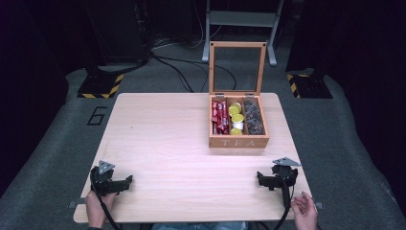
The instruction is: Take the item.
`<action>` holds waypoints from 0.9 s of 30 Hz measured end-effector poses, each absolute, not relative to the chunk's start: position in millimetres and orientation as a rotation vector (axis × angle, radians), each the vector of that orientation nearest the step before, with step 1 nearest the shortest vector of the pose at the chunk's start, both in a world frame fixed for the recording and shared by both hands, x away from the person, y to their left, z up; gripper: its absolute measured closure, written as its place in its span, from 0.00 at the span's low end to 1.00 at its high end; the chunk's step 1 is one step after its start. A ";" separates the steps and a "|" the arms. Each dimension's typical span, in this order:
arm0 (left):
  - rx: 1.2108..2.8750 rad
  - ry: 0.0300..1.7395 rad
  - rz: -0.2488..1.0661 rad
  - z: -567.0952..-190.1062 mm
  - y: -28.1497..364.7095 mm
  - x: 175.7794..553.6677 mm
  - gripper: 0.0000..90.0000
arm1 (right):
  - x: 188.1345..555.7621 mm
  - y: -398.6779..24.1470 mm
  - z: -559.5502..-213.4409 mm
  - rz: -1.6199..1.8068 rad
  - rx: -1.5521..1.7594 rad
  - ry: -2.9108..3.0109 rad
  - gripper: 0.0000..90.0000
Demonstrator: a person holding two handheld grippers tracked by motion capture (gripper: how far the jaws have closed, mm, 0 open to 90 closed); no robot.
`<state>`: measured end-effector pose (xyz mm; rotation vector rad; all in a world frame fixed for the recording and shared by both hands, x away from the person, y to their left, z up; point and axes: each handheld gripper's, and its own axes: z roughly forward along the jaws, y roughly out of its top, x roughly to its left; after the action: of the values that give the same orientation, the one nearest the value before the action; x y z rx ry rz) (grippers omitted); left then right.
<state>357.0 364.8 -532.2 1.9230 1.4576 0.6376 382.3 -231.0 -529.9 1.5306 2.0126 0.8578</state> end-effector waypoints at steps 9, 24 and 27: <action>1.923 1.455 0.639 -532.1 364.8 357.9 0.04 | 381.1 -230.7 -530.0 0.850 1.538 2.002 0.00; 1.925 1.475 0.636 -531.4 362.6 361.2 0.02 | 383.1 -236.3 -529.9 0.875 1.457 2.077 0.00; 1.942 1.475 0.606 -530.1 361.6 362.3 0.00 | 384.2 -235.0 -529.8 0.879 1.475 2.066 0.00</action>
<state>362.3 361.6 -530.1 1.9421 1.4754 0.6063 384.2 -235.0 -529.8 1.4748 2.0661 0.8794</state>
